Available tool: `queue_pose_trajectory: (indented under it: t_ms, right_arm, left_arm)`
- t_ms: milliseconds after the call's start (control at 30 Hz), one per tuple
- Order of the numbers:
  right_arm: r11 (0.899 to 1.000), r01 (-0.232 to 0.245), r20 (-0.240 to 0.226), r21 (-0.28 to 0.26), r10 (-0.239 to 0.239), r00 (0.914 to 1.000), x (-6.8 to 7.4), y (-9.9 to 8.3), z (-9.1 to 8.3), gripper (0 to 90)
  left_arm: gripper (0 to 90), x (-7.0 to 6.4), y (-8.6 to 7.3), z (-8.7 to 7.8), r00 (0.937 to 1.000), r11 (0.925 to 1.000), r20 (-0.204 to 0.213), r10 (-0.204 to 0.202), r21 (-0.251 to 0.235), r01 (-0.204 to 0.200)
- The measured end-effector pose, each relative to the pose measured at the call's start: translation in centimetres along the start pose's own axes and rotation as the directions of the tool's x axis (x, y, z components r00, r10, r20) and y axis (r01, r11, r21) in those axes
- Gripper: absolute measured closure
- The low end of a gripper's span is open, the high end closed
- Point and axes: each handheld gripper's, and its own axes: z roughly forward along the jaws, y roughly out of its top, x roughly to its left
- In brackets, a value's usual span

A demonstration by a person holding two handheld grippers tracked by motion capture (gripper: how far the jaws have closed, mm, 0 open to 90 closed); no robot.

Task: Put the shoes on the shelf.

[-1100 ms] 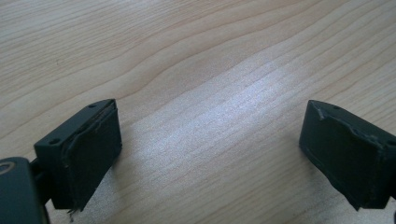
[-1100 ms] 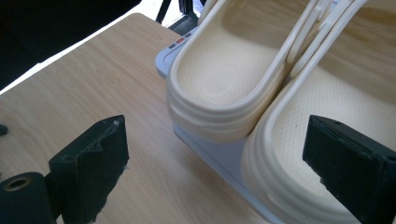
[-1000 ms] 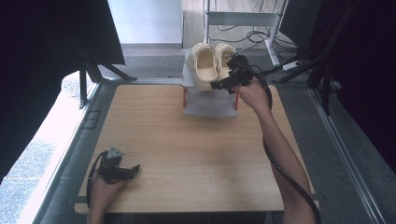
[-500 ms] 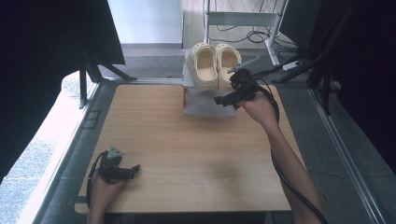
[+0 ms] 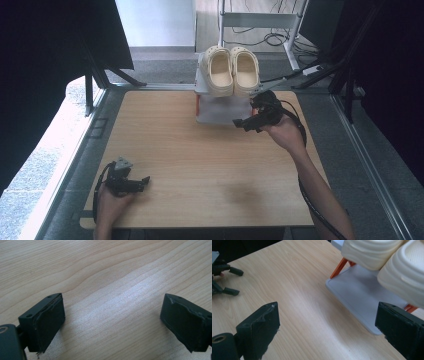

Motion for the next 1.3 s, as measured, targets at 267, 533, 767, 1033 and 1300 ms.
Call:
queue_pose_trajectory:
  t_ms: [267,533,767,1033,1300]
  right_arm:
    - [1.000,-0.013,0.009,0.006,0.013,0.9999,-0.1,-2.9,-1.2,4.2]
    - [0.999,-0.043,0.024,0.005,0.042,0.9988,-0.4,-6.6,-1.7,1.9]
    - [0.998,-0.070,0.006,0.002,0.070,0.9975,-0.4,-9.1,-0.9,1.6]
    - [0.996,-0.083,-0.012,-0.009,0.083,0.9965,0.6,-11.4,1.1,1.4]
    - [0.996,-0.091,-0.006,0.027,0.091,0.9958,1.6,-14.0,4.3,1.5]
  left_arm:
    - [5.7,0.0,0.0,0.0,1.0000,1.0000,0.000,0.000,0.000,0.000]
    - [5.6,0.0,0.0,0.0,1.0000,1.0000,-0.001,-0.001,0.000,0.001]
    - [5.6,-0.1,0.0,0.0,1.0000,1.0000,-0.005,-0.002,-0.001,0.002]
    - [5.6,-0.1,0.0,0.0,1.0000,1.0000,-0.004,-0.006,-0.001,0.006]
    - [5.6,-0.1,0.0,0.0,1.0000,1.0000,-0.005,-0.005,0.000,0.005]
